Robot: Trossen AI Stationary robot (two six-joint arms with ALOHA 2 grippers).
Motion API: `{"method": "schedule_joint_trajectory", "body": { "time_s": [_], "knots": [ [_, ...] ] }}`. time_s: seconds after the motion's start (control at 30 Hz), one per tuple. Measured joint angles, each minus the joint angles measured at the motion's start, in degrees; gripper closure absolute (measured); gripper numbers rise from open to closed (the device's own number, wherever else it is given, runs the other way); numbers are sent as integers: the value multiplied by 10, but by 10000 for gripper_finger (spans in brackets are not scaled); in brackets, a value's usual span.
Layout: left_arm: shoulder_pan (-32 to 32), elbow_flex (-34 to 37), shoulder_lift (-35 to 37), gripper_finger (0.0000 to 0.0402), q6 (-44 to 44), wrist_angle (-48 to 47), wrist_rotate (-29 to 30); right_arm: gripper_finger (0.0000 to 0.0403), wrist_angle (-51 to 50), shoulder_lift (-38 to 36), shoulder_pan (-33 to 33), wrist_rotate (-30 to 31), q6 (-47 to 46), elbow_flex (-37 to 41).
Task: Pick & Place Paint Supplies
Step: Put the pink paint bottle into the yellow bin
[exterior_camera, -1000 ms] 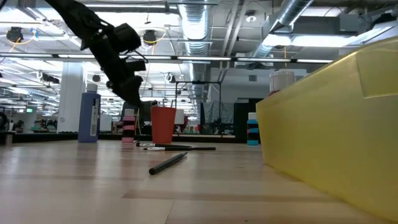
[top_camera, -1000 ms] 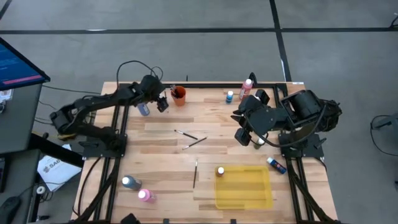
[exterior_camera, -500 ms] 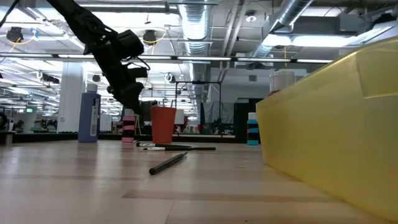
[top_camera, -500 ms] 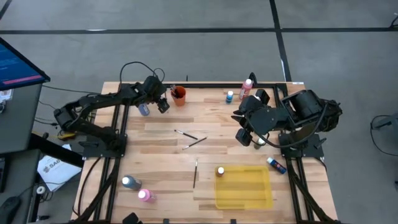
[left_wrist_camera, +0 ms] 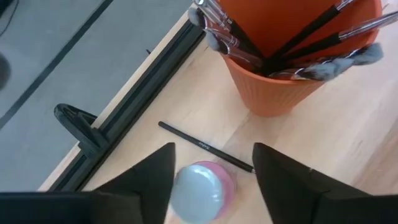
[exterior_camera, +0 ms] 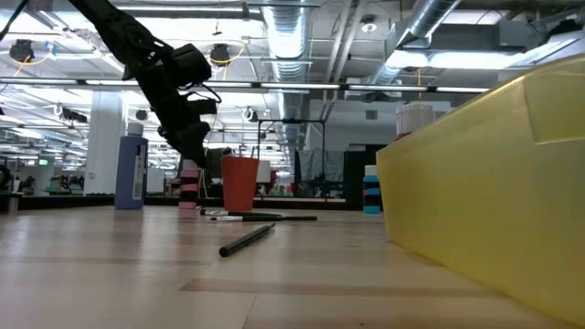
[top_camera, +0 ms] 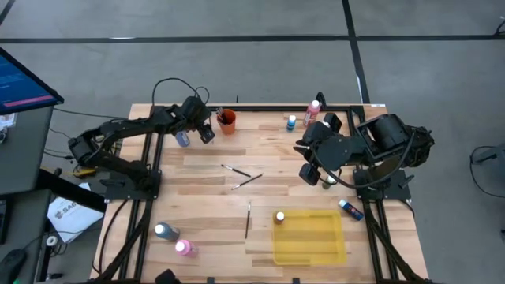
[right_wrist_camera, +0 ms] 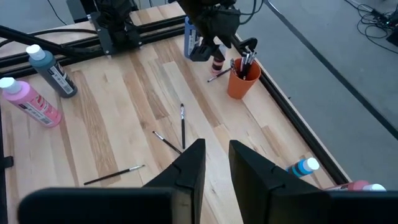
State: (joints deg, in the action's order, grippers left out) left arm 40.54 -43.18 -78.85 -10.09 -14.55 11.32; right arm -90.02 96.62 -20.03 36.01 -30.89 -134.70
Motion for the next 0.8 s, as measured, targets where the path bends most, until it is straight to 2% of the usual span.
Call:
{"method": "schedule_joint_trajectory", "body": {
  "time_s": [0.2,0.4,0.6,0.8],
  "knots": [
    [-2,0,0,122,14,-5,28,335,0,0,0,0,0,0],
    [-3,0,0,106,31,-47,23,335,0,0,0,0,0,0],
    [-3,0,0,127,30,-50,23,335,0,0,0,0,0,0],
    [-3,0,0,207,30,-50,23,335,0,0,0,0,0,0]
  ]
}}
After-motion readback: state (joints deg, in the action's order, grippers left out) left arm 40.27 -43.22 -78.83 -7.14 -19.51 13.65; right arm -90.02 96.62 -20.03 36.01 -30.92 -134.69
